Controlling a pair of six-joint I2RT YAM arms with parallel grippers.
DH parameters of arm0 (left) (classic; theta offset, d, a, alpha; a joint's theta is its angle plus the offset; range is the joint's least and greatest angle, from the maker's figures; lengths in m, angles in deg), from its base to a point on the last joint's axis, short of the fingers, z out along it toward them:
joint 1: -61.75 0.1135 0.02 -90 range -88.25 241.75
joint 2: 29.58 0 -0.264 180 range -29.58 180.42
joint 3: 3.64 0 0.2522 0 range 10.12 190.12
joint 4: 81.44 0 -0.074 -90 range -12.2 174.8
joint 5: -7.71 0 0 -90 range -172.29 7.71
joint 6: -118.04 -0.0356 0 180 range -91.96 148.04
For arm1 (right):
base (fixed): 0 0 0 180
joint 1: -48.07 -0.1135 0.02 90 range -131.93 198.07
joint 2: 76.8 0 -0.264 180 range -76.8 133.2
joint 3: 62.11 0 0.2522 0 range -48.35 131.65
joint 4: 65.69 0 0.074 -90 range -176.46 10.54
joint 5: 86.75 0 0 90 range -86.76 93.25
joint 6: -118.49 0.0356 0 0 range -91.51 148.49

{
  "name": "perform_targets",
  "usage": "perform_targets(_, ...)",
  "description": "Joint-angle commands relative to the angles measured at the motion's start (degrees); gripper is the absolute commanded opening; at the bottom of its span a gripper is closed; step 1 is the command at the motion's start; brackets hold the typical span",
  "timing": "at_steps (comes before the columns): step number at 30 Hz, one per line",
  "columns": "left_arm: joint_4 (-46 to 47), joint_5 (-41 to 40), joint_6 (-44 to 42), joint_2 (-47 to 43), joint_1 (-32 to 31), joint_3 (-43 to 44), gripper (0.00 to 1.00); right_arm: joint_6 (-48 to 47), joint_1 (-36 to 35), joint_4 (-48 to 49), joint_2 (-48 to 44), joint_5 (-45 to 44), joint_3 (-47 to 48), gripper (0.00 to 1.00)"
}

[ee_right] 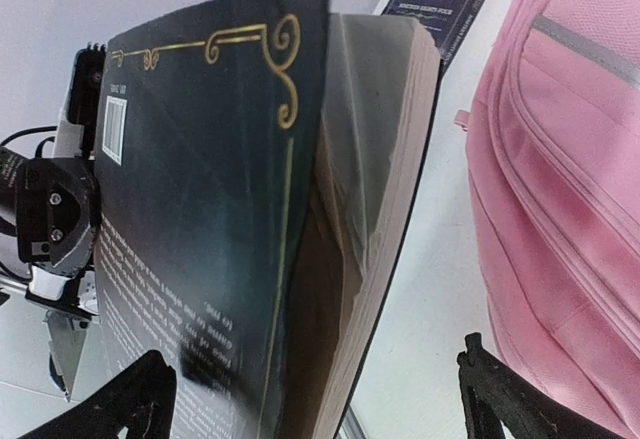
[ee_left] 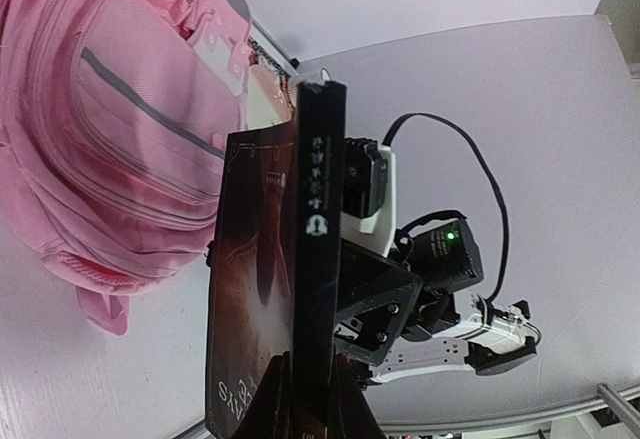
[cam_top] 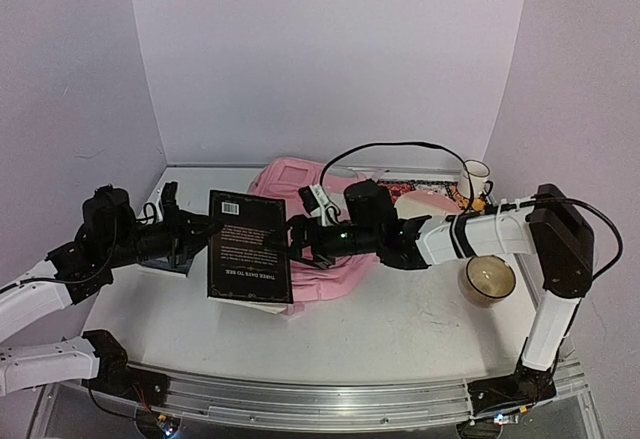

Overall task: Pack the student bag
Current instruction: Pass from the right arm to the left

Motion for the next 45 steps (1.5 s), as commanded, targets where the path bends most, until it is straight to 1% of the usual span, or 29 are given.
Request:
perform_targets(1, 10.6, 5.0, 2.8, 0.5, -0.1, 3.3, 0.0, 1.5, 0.9, 7.2, -2.2, 6.6, 2.9, 0.98)
perform_targets(8, 11.3, 6.2, 3.0, 0.5, -0.2, 4.3, 0.0, 3.5, 1.2, 12.1, -1.4, 10.7, 4.5, 0.96)
perform_targets(12, 11.4, 6.9, 2.9, 0.7, -0.2, 4.4, 0.0, 7.1, 1.4, 17.8, 0.1, 14.2, 5.8, 0.9)
perform_targets(16, 11.4, 7.0, 2.8, 0.8, -0.2, 3.5, 0.0, 8.7, 1.4, 21.2, 0.0, 16.1, 6.2, 0.77)
perform_targets(20, 11.4, 5.4, 2.4, -0.4, -0.2, 1.5, 0.0, 9.2, 2.0, 22.3, -1.3, 16.6, 5.1, 0.64)
perform_targets(25, 11.4, 3.4, 1.1, -0.8, -0.2, -1.6, 0.01, 10.2, 2.9, 23.7, -3.1, 16.6, 2.8, 0.43)
perform_targets(30, 11.4, 2.0, -0.4, 0.4, -0.2, -4.0, 0.04, 11.3, 3.0, 24.6, -3.8, 17.0, 2.3, 0.22)
perform_targets(32, 11.3, 1.6, -1.0, 1.1, -0.3, -4.5, 0.07, 12.0, 3.0, 25.3, -3.9, 17.0, 2.0, 0.14)
perform_targets(34, 11.3, 0.3, -1.3, 1.5, -0.3, -5.1, 0.13, 12.5, 3.0, 25.8, -4.2, 16.6, 1.3, 0.07)
perform_targets(36, 11.1, -1.2, -1.3, 1.8, -0.2, -5.8, 0.26, 13.1, 3.0, 26.0, -4.5, 15.5, 0.8, 0.0)
perform_targets(38, 11.1, -2.8, -1.0, 1.9, -0.2, -6.5, 0.39, 13.8, 3.0, 26.0, -4.8, 14.0, 0.2, 0.0)
perform_targets(40, 11.0, -4.0, -0.3, 1.9, -0.2, -7.1, 0.54, 15.0, 3.0, 26.1, -4.8, 11.8, -0.4, 0.0)
perform_targets(44, 11.1, -5.3, 1.6, 2.1, -0.2, -7.9, 0.74, 17.9, 3.0, 27.2, -4.6, 7.0, -1.6, 0.0)
perform_targets(45, 11.1, -5.4, 2.0, 2.1, -0.3, -8.1, 0.77, 18.6, 3.0, 27.5, -4.6, 5.6, -2.0, 0.0)
